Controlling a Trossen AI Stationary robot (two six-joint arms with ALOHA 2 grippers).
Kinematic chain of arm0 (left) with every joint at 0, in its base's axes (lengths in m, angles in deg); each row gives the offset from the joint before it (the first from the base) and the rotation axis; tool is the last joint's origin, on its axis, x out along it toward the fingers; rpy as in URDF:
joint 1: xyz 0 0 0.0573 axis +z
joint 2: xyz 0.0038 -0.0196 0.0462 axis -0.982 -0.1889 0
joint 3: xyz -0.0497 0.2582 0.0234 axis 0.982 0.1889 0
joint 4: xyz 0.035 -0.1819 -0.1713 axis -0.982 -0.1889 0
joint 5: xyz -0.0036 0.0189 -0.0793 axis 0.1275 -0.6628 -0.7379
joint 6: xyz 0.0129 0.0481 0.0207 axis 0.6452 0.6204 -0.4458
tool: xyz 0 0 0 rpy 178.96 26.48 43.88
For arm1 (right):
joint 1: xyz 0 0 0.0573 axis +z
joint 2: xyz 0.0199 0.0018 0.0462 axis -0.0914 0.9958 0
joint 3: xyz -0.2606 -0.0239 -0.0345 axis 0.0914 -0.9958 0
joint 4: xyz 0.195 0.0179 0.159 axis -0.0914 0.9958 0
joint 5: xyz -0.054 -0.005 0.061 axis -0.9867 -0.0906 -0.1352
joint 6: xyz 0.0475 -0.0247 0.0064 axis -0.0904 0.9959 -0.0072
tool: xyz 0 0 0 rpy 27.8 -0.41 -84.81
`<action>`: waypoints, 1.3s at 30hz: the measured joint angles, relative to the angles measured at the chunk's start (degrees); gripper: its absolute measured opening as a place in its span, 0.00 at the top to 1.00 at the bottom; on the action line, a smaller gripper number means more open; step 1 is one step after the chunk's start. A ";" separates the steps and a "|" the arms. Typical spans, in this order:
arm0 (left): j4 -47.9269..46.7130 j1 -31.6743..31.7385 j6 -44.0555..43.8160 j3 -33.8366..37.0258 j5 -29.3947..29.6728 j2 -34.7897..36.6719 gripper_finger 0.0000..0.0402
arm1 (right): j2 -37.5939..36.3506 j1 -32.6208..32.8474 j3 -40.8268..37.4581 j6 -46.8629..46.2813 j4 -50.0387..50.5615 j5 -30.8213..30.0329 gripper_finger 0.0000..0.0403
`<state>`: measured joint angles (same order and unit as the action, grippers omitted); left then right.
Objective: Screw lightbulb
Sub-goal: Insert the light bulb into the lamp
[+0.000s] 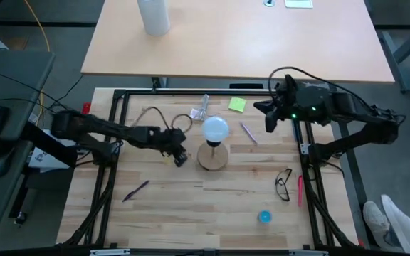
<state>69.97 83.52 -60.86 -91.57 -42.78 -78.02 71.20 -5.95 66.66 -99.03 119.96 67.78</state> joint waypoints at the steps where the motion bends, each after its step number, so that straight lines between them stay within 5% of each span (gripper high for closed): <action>1: -1.97 0.32 0.72 0.01 0.11 3.04 1.00 | 0.49 -1.78 0.00 0.91 -0.01 2.74 1.00; 8: 3.43 -4.36 -2.60 -1.00 0.29 22.63 1.00 | 7.96 -15.41 0.00 7.54 -7.67 24.72 1.00; 16: 6.82 -15.25 6.20 -15.48 11.23 16.09 1.00 | 20.82 -27.17 0.00 4.84 -15.80 51.53 1.00; 25: 13.34 -15.52 16.54 -28.27 11.37 0.82 1.00 | 26.50 -24.62 0.00 2.06 -22.18 55.47 1.00; 39: 16.19 -13.89 14.20 -28.82 17.50 -3.88 1.00 | 27.43 -21.77 0.00 -0.65 -24.87 55.21 1.00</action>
<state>86.16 69.63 -46.65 -120.39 -25.28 -81.90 98.63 -27.72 66.66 -99.68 95.09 122.99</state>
